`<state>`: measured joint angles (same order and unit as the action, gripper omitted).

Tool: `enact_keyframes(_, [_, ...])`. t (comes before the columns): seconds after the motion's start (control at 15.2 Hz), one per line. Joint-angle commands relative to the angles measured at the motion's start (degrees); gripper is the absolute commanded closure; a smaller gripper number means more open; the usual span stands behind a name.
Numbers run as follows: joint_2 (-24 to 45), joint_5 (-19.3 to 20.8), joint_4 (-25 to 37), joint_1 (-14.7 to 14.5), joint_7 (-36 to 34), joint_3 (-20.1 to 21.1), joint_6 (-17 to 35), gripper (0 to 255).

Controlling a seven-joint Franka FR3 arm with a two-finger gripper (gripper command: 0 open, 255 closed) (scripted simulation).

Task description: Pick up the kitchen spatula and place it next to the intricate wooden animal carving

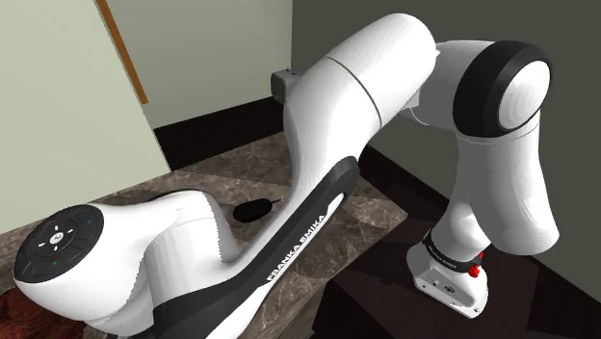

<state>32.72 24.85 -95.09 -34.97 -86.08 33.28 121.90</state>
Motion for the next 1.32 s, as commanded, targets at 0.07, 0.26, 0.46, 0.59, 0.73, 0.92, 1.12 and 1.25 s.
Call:
enact_keyframes(0.07, [1.12,0.84,-0.77,-0.21,-0.54,-0.57,1.77,255])
enact_keyframes(0.26, [2.37,1.70,-1.21,-0.58,-1.12,-1.17,3.33,255])
enact_keyframes(0.46, [3.69,2.58,-1.53,-0.97,-1.72,-1.81,4.83,255])
enact_keyframes(0.59, [3.99,2.77,-1.59,-1.07,-1.85,-1.95,5.17,255])
enact_keyframes(0.73, [3.99,2.77,-1.59,-1.07,-1.85,-1.95,5.16,255])
enact_keyframes(0.92, [3.99,2.77,-1.59,-1.07,-1.85,-1.95,5.16,255])
enact_keyframes(1.12, [3.99,2.77,-1.59,-1.06,-1.84,-1.95,5.16,0])
enact_keyframes(1.25, [3.99,2.77,-1.59,-1.06,-1.84,-1.95,5.16,0])
